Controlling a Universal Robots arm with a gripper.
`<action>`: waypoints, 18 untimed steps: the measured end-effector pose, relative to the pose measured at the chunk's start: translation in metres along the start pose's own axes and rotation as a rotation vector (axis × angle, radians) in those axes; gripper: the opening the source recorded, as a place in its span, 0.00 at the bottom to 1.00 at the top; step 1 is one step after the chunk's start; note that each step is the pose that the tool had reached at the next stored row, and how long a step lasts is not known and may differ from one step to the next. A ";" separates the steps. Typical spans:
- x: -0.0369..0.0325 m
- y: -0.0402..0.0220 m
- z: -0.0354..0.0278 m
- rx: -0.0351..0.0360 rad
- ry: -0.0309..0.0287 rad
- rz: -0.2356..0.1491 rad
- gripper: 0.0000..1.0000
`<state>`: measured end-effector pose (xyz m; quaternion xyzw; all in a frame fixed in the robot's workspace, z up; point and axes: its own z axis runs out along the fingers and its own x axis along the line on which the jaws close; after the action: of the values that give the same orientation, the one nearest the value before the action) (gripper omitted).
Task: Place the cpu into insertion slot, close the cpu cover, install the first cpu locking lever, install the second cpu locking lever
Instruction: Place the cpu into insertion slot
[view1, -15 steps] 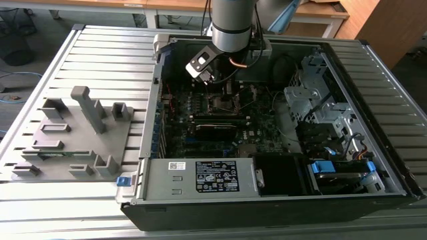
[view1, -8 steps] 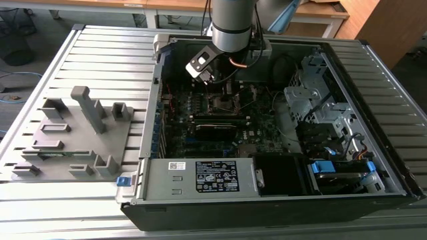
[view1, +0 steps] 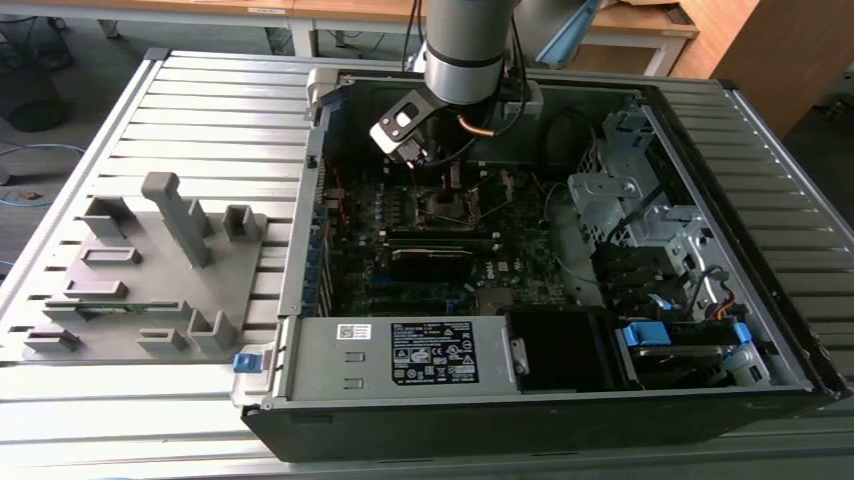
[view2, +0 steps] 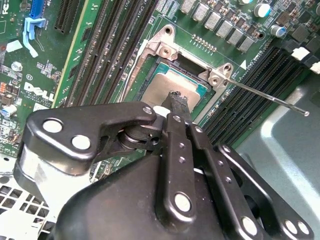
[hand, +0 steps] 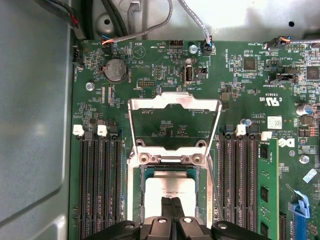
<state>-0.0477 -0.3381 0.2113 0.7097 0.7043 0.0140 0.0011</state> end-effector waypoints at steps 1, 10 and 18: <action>0.0000 0.0000 0.0000 0.0008 0.0000 0.000 0.11; 0.0000 0.0000 0.0000 0.0311 -0.0003 0.001 0.11; 0.0000 0.0000 -0.0007 0.0454 -0.0003 0.001 0.11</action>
<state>-0.0477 -0.3381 0.2120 0.7099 0.7042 -0.0021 -0.0150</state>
